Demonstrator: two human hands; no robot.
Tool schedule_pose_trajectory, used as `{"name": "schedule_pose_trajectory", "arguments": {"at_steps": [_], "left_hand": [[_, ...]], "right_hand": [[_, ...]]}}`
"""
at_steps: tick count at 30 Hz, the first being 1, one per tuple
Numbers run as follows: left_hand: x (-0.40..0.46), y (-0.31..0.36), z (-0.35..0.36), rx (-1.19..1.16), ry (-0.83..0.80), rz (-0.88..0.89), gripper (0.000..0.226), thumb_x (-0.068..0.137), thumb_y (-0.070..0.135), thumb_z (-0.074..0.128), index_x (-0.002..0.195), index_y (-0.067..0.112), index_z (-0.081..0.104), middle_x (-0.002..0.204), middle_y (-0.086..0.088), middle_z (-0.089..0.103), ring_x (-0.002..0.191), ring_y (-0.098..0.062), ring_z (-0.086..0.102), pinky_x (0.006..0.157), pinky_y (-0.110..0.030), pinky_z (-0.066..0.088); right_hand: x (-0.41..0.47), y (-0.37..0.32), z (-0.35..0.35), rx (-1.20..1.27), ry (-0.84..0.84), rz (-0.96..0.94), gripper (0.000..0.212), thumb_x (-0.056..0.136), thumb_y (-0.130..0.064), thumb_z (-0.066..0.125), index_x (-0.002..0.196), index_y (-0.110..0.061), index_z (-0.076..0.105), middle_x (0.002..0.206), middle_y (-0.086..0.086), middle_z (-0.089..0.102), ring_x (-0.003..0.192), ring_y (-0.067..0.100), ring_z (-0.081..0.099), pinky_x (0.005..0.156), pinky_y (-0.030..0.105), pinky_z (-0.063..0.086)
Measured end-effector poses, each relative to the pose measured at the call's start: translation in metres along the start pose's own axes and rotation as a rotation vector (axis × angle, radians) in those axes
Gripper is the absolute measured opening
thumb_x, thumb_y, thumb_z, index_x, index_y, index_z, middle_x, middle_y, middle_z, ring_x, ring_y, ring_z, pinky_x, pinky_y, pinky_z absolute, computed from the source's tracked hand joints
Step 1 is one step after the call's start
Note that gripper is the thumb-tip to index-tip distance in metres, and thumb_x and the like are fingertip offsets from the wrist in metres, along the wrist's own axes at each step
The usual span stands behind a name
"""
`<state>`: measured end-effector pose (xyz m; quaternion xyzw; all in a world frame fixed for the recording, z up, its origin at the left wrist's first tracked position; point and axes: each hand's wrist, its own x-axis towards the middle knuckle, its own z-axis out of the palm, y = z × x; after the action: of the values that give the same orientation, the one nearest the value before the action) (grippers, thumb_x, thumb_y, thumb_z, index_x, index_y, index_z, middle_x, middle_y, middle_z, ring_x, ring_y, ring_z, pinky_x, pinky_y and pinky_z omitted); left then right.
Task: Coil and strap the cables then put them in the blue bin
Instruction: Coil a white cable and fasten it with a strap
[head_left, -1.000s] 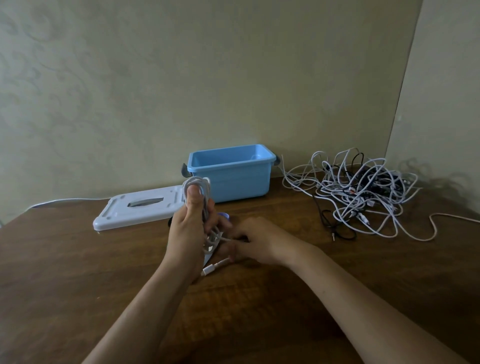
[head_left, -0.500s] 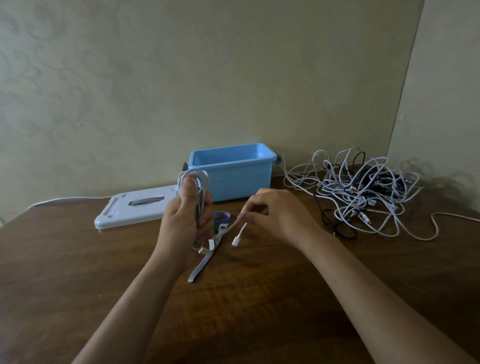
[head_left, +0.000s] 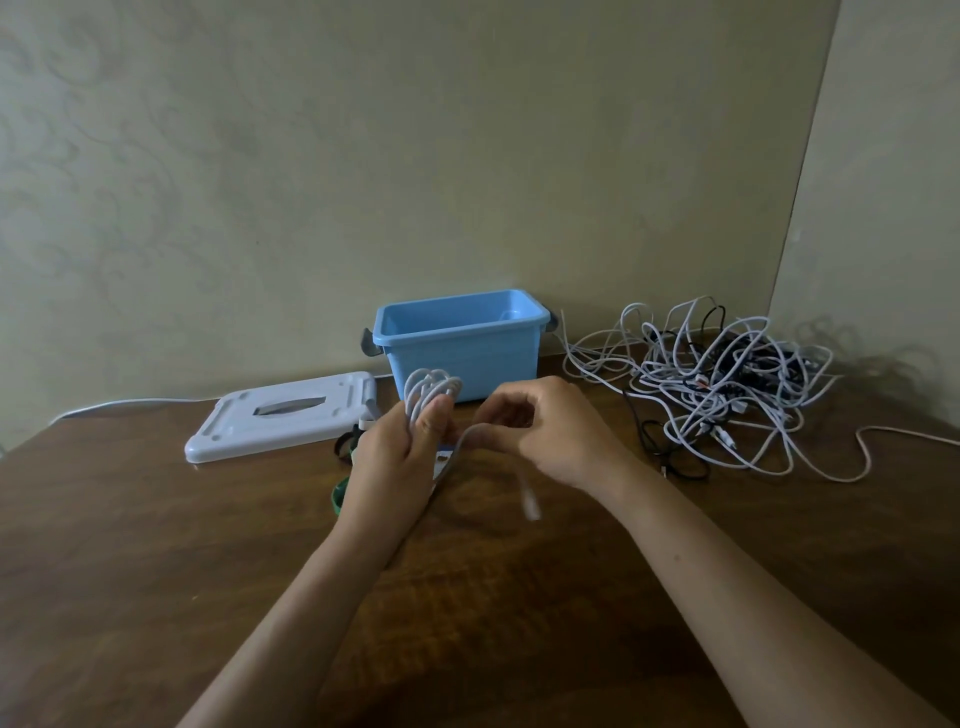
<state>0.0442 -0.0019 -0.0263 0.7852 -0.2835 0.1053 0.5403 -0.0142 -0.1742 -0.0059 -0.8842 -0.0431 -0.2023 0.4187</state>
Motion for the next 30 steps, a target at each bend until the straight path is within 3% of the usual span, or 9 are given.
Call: {"name": "schedule_pose_trajectory", "arguments": {"at_steps": [4, 9, 13, 17, 20, 23, 26, 30], "left_hand": [[0.004, -0.001, -0.002, -0.027, -0.036, -0.055, 0.063, 0.085, 0.071, 0.038, 0.086, 0.016, 0.068, 0.081, 0.001, 0.076, 0.065, -0.004, 0.066, 0.063, -0.031, 0.050], [0.000, 0.005, 0.001, 0.033, -0.189, -0.080, 0.064, 0.081, 0.069, 0.040, 0.065, 0.010, 0.058, 0.048, 0.005, 0.052, 0.047, -0.008, 0.047, 0.051, -0.022, 0.040], [-0.001, 0.005, 0.001, 0.065, -0.233, -0.069, 0.055, 0.084, 0.064, 0.040, 0.061, 0.016, 0.052, 0.043, 0.010, 0.046, 0.043, -0.002, 0.041, 0.049, -0.018, 0.036], [-0.001, 0.006, 0.001, 0.007, -0.252, -0.075, 0.041, 0.089, 0.056, 0.042, 0.073, 0.022, 0.058, 0.050, 0.014, 0.055, 0.049, 0.002, 0.050, 0.053, -0.013, 0.039], [-0.002, 0.004, -0.001, 0.072, -0.287, -0.044, 0.026, 0.098, 0.042, 0.048, 0.084, 0.025, 0.062, 0.065, 0.009, 0.063, 0.059, 0.004, 0.058, 0.057, -0.010, 0.045], [-0.002, 0.002, -0.001, 0.074, -0.242, -0.048, 0.028, 0.099, 0.041, 0.049, 0.083, 0.022, 0.063, 0.060, 0.011, 0.063, 0.055, 0.000, 0.056, 0.055, -0.013, 0.045], [0.000, 0.000, -0.002, 0.042, -0.174, -0.059, 0.032, 0.096, 0.046, 0.049, 0.090, 0.021, 0.069, 0.067, 0.009, 0.067, 0.060, -0.001, 0.059, 0.057, -0.014, 0.044], [0.001, -0.003, -0.003, 0.084, -0.163, -0.051, 0.031, 0.096, 0.046, 0.051, 0.095, 0.022, 0.071, 0.078, 0.004, 0.070, 0.070, -0.003, 0.063, 0.061, -0.015, 0.048]], "right_hand": [[0.000, 0.002, -0.005, -0.291, 0.012, -0.061, 0.021, 0.083, -0.047, 0.077, 0.094, -0.030, 0.071, 0.085, -0.017, 0.066, 0.078, -0.002, 0.061, 0.069, 0.019, 0.049], [0.001, 0.006, 0.000, -0.357, 0.000, -0.098, 0.017, 0.089, -0.043, 0.073, 0.099, -0.029, 0.067, 0.081, -0.023, 0.060, 0.077, -0.008, 0.058, 0.071, 0.019, 0.052], [0.002, 0.010, -0.008, -0.369, 0.030, -0.070, 0.021, 0.086, -0.051, 0.073, 0.096, -0.033, 0.071, 0.083, -0.021, 0.065, 0.077, -0.006, 0.059, 0.063, 0.011, 0.039], [0.004, 0.011, -0.010, -0.326, -0.004, -0.070, 0.008, 0.091, -0.030, 0.074, 0.097, -0.032, 0.070, 0.093, -0.018, 0.068, 0.086, -0.004, 0.061, 0.071, 0.018, 0.044], [0.004, 0.013, -0.010, -0.361, 0.008, -0.083, 0.007, 0.090, -0.030, 0.074, 0.095, -0.032, 0.070, 0.096, -0.016, 0.063, 0.089, 0.000, 0.058, 0.075, 0.022, 0.045], [0.003, 0.014, -0.008, -0.412, 0.115, -0.119, 0.009, 0.088, -0.039, 0.074, 0.095, -0.033, 0.073, 0.090, -0.014, 0.054, 0.082, 0.001, 0.050, 0.066, 0.015, 0.037], [0.002, 0.013, -0.008, -0.370, 0.146, -0.112, 0.014, 0.089, -0.046, 0.072, 0.097, -0.034, 0.073, 0.083, -0.020, 0.062, 0.073, -0.006, 0.055, 0.061, 0.010, 0.035], [0.003, 0.014, -0.004, -0.220, 0.072, -0.086, 0.020, 0.095, -0.031, 0.070, 0.115, -0.031, 0.073, 0.106, -0.020, 0.072, 0.090, -0.013, 0.061, 0.077, 0.006, 0.047]]}}
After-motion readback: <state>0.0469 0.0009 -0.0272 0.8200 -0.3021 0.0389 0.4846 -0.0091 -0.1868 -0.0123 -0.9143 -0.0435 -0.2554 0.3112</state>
